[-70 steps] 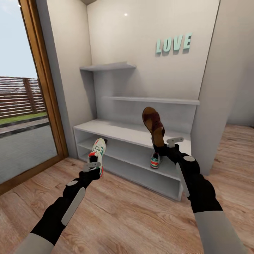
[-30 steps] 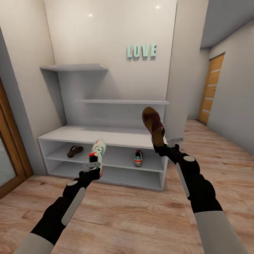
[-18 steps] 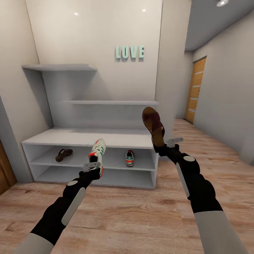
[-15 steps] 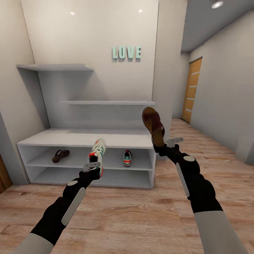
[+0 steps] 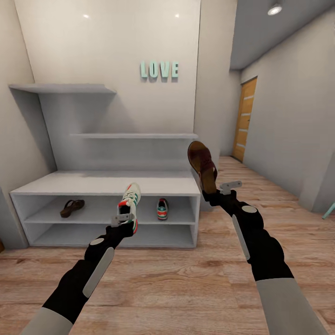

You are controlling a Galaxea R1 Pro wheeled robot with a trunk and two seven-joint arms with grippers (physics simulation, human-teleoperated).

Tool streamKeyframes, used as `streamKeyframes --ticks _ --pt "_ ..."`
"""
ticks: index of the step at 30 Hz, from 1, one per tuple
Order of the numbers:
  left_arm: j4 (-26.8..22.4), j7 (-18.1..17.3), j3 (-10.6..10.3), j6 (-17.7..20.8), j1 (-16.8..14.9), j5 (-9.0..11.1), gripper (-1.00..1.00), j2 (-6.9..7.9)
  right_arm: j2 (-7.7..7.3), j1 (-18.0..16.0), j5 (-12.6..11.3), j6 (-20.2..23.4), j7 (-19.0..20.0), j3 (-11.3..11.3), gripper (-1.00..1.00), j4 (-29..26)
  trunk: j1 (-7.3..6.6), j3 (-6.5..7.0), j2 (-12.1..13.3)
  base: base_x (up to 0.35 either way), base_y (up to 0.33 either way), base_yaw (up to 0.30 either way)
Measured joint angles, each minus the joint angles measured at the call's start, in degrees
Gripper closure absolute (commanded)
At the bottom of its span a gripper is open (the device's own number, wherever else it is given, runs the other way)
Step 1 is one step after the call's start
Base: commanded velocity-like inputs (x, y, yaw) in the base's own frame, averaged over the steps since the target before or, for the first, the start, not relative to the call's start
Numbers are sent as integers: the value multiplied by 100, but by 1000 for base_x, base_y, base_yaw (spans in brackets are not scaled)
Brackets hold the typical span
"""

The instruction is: Pick up the two gym shoes and the two sandals from the corridor floor and place them onto the hallstand (shoe rack) in the corridor, making sure they are on the rack and not on the floor. Arrange them so the two gym shoes are next to each other and the two sandals are next to each other.

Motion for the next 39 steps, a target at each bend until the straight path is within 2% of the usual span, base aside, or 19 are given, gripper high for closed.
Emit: streamKeyframes --ticks 6,9,13,16,18,23,26,33,39 --pt "0 0 -4 -1 3 -8 100 -29 0 0 -23 0 0 -8 100 0 0 0 0 0 0 0" --pt "1 0 -1 5 2 -12 100 -116 -4 -2 -28 0 5 -28 100 0 0 0 0 0 0 0" --pt "3 2 1 7 1 -21 100 -128 -7 0 -31 0 5 -36 100 0 0 0 0 0 0 0" --pt "97 -92 -101 0 -94 -64 100 -226 -106 -4 -6 81 -18 -137 100 93 0 0 0 0 0 0" --pt "160 -30 -70 -10 -158 -147 100 -184 -173 -3 8 136 -31 -200 100 148 0 0 0 0 0 0" --pt "68 35 57 -28 -5 -155 100 -41 -8 -4 -31 51 -23 -83 100 295 0 0 0 0 0 0" --pt "-26 42 69 -28 91 -238 100 -27 87 -4 -25 -20 -30 24 100 319 0 0 0 0 0 0" --pt "-190 44 73 -22 300 -273 100 -23 312 -5 -22 -26 -30 258 100 325 0 0 0 0 0 0" --pt "-129 50 80 11 286 -260 100 -22 314 -4 -21 -24 -30 453 100 321 0 0 0 0 0 0"
